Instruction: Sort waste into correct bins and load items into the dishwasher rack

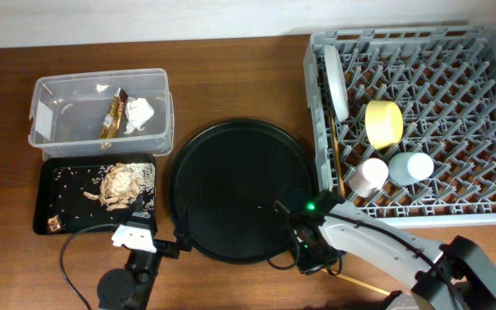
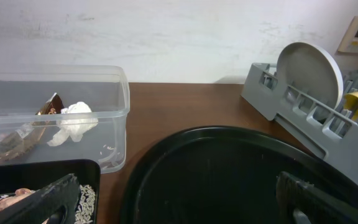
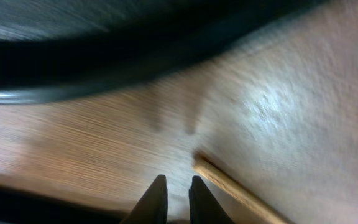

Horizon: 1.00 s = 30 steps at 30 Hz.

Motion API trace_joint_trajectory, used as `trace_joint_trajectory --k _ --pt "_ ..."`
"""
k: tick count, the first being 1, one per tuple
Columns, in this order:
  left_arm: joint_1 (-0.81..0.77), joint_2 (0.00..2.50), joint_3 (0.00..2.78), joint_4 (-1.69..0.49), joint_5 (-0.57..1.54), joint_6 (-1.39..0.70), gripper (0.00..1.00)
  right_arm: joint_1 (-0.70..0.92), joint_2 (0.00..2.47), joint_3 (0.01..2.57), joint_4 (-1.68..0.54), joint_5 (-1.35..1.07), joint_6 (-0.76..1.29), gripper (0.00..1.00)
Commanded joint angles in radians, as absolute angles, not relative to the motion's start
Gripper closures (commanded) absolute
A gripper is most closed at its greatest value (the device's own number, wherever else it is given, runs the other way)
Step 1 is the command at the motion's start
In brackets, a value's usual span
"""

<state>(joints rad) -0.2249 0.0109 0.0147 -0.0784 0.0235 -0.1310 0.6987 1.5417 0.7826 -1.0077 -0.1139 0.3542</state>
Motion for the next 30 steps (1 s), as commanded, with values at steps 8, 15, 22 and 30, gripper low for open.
trace_joint_trajectory --k 8,15,22,30 --pt "-0.226 0.007 0.009 -0.080 0.030 -0.118 0.01 0.720 1.530 0.832 -0.989 -0.048 0.103 0.55" --pt "-0.226 0.007 0.009 -0.080 0.030 -0.118 0.01 0.720 1.531 0.862 -0.941 -0.333 -0.114 0.49" --pt "-0.226 0.007 0.009 -0.080 0.030 -0.118 0.01 0.720 1.531 0.789 -0.792 -0.021 -0.168 0.51" --pt "-0.226 0.007 0.009 -0.080 0.030 -0.118 0.01 0.719 1.531 0.712 -0.632 0.012 -0.153 0.02"
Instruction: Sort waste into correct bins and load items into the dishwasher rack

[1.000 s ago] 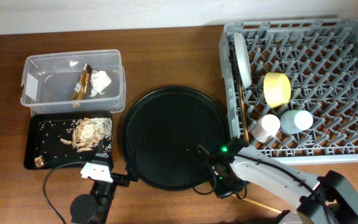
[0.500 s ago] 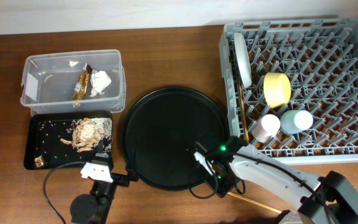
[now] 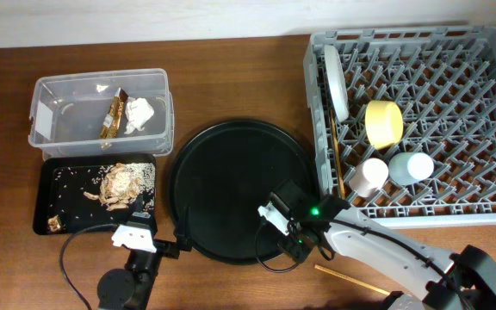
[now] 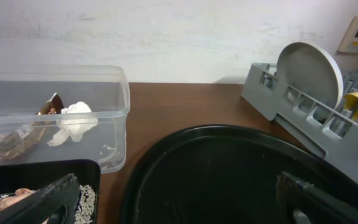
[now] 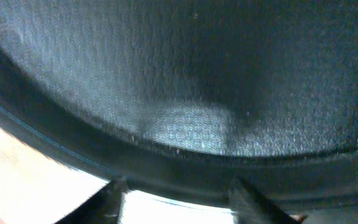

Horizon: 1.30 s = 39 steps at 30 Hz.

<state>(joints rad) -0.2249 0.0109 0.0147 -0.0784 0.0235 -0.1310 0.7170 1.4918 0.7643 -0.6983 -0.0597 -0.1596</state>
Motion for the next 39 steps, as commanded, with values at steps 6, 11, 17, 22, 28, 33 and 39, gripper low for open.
trace_joint_trajectory --k 6,11,17,22,28,33,39 --pt "-0.226 0.007 0.009 -0.080 0.031 -0.118 0.01 0.734 1.399 0.712 -0.627 0.090 -0.115 0.02" --pt "-0.226 0.007 0.009 -0.080 0.030 -0.118 0.01 0.733 1.104 0.712 -0.711 0.105 -0.115 0.02" --pt "-0.226 0.007 0.009 -0.080 0.031 -0.118 0.01 0.733 1.086 0.698 -0.885 0.241 -0.116 0.01" --pt "-0.226 0.007 0.009 -0.080 0.030 -0.118 0.01 0.733 1.086 0.577 -0.813 0.370 -0.123 0.07" --pt "-0.226 0.007 0.009 -0.080 0.030 -0.118 0.01 0.747 1.086 0.577 -0.781 0.339 -0.123 0.01" --pt "-0.226 0.007 0.009 -0.080 0.031 -0.118 0.01 0.787 1.085 0.577 -0.757 0.283 -0.123 0.01" --pt "-0.226 0.007 0.009 -0.080 0.031 -0.118 0.01 0.785 1.086 0.577 -0.696 0.266 -0.123 0.01"
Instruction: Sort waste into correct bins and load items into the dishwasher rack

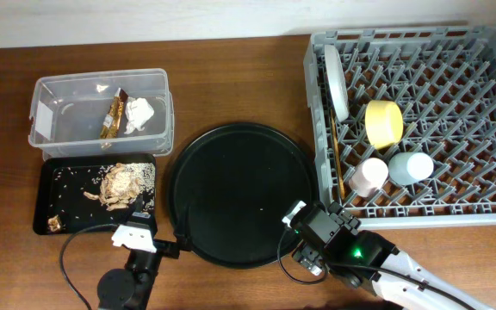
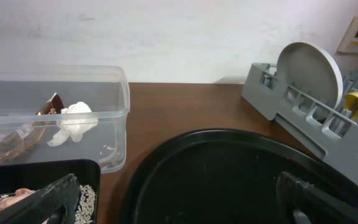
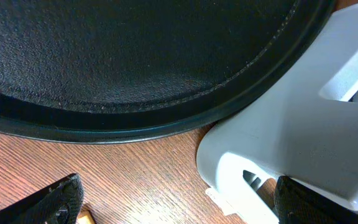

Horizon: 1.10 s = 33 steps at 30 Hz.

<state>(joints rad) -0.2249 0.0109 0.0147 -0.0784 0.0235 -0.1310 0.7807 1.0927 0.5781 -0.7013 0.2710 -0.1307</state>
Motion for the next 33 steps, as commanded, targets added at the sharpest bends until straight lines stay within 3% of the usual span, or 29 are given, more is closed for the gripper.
trace_joint_trajectory --k 1,14,18,21,27,31,33 --pt "-0.226 0.007 0.009 -0.080 0.030 -0.118 0.01 0.785 1.086 0.577 -0.695 0.266 -0.123 0.01" --pt "-0.226 0.007 0.009 -0.080 0.030 -0.118 0.01 0.785 1.095 0.577 -0.678 0.268 -0.124 0.01" --pt "-0.226 0.007 0.009 -0.080 0.030 -0.118 0.01 0.785 1.139 0.577 -0.958 0.157 -0.628 0.01" --pt "-0.226 0.007 0.009 -0.080 0.030 -0.118 0.01 0.785 1.161 0.577 -1.013 0.072 -0.681 0.01" --pt "-0.226 0.007 0.009 -0.080 0.031 -0.118 0.01 0.785 1.248 0.576 -0.948 -0.009 -0.680 0.37" --pt "-0.226 0.007 0.009 -0.080 0.030 -0.118 0.01 0.785 1.399 0.576 -0.889 -0.014 -0.672 0.42" --pt "-0.226 0.007 0.009 -0.080 0.030 -0.118 0.00 0.785 1.482 0.576 -0.843 -0.011 -0.641 0.72"
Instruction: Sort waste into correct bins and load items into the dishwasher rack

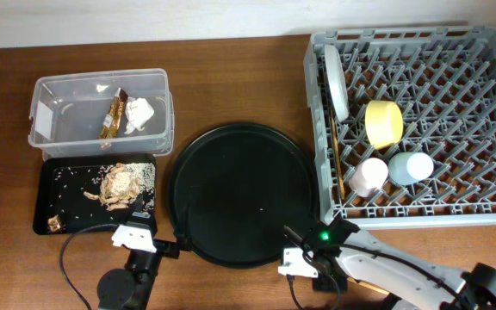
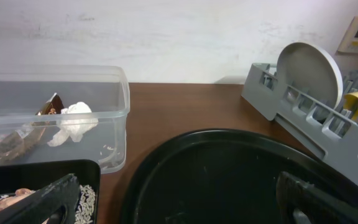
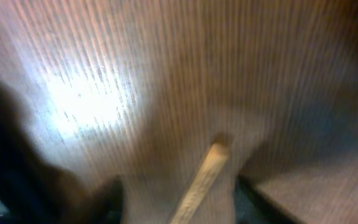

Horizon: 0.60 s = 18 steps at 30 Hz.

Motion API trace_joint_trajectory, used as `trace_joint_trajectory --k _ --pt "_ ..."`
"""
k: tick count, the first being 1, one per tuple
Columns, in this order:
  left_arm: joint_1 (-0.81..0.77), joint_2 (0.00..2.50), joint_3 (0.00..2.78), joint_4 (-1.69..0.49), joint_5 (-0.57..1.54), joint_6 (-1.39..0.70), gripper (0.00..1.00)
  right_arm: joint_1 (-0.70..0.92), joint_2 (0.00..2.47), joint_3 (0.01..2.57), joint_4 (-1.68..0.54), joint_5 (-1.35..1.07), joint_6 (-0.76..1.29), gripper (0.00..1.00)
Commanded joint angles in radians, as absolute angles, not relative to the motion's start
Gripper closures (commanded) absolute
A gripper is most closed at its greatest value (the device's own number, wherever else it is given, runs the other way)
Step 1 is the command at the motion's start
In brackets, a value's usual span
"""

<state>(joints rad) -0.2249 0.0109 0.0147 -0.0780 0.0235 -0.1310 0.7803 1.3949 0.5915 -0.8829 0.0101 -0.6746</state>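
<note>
A wooden chopstick (image 3: 202, 178) lies on the brown table, its end seen blurred and close in the right wrist view. My right gripper (image 3: 180, 202) is open just above the table, a dark finger on each side of that end. In the overhead view the right gripper (image 1: 305, 268) sits in front of the black round tray (image 1: 239, 194), and the arm hides the chopstick. The grey dishwasher rack (image 1: 489, 215) holds a white plate (image 1: 336, 82), a yellow cup (image 1: 384, 121), two pale cups and another chopstick (image 1: 335, 151). My left gripper (image 2: 179, 202) is open and holds nothing.
At the left, a clear bin (image 1: 50, 86) holds a wrapper and a tissue. In front of it, a black rectangular tray (image 1: 43, 202) holds food scraps and rice. The rack's front left corner is close to my right arm.
My right gripper was open, higher, by the tray rim and the rack corner. Now it is low on the table in front of the tray, astride the chopstick's end. The left arm has not moved.
My right gripper was first shut on the table beside the chopstick. It was then open over the tray's front rim, later open near the rack corner. Now it is open around the chopstick's end. The left gripper stayed open and still throughout.
</note>
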Motion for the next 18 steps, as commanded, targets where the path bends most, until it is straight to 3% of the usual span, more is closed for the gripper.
trace_joint_trajectory --k 1,2,3,10,13,18 --pt "-0.226 0.007 0.009 -0.080 0.031 -0.118 0.01 0.785 1.502 0.576 -0.836 -0.010 -0.635 0.82" --pt "-0.226 0.007 0.009 -0.080 0.031 -0.118 0.01 0.785 1.513 0.576 -0.836 -0.010 -0.635 0.92" --pt "-0.226 0.007 0.009 -0.080 0.030 -0.118 0.01 0.785 1.514 0.576 -0.836 0.008 -0.626 0.96" --pt "-0.226 0.007 0.009 -0.080 0.031 -0.118 0.01 0.785 1.404 0.644 -0.937 0.093 -0.608 0.96" --pt "-0.226 0.007 0.009 -0.080 0.030 -0.118 0.01 0.784 1.253 0.849 -1.000 0.185 -0.528 0.96" --pt "-0.226 0.007 0.009 -0.080 0.030 -0.118 0.01 0.744 1.256 1.170 -1.026 0.225 -0.379 0.96"
